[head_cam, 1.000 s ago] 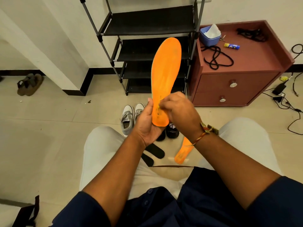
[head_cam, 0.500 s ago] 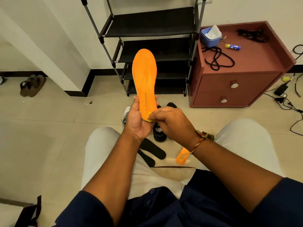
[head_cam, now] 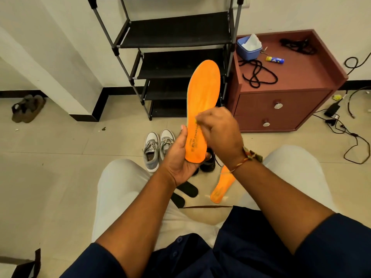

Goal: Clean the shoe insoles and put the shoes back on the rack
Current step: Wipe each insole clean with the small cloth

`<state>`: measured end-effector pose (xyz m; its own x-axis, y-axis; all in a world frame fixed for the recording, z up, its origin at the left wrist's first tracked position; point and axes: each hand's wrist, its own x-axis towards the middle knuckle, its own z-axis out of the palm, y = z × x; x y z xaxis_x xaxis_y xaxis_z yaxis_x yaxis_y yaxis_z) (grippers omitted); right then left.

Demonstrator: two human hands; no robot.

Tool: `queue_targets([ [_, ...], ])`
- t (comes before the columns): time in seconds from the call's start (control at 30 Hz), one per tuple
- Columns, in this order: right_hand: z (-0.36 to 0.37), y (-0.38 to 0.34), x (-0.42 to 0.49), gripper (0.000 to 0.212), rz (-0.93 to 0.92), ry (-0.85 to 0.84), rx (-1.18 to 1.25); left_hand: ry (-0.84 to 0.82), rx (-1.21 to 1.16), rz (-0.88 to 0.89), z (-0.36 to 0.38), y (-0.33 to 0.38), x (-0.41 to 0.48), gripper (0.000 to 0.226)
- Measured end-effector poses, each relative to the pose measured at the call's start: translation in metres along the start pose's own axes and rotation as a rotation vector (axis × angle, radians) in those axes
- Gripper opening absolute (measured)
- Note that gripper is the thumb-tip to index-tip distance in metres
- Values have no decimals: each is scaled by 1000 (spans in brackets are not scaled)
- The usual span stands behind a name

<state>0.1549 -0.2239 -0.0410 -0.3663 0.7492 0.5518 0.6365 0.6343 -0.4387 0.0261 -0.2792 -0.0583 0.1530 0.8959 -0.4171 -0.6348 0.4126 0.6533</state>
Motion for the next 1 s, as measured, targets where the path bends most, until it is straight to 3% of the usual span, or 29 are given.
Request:
queue_targets([
  [0.13,-6,16,9,16,150,41,54,23,68,-6,3,-3,-1,58],
  [0.3,9,-27,-26,16,-33,-202,194,114,3,33,-10,13,3,68],
  [0.5,16,-30,-25,17,-93,-289,264,156,-7,89,-19,21,1,75],
  [0.67,13,-21,-18,14,-126,-116,131,93,-25,5,-9,10,1,64],
  [0.8,10,-8,-15,25,-70,-39,64,47,12,22,-2,6,3,62],
  [0.9,12,-1,-13,23,45,51,60,44,58,52,-5,1,5,63],
  [1.0,13,9,-7,13,277,137,127,53,145,71,-5,-1,3,62],
])
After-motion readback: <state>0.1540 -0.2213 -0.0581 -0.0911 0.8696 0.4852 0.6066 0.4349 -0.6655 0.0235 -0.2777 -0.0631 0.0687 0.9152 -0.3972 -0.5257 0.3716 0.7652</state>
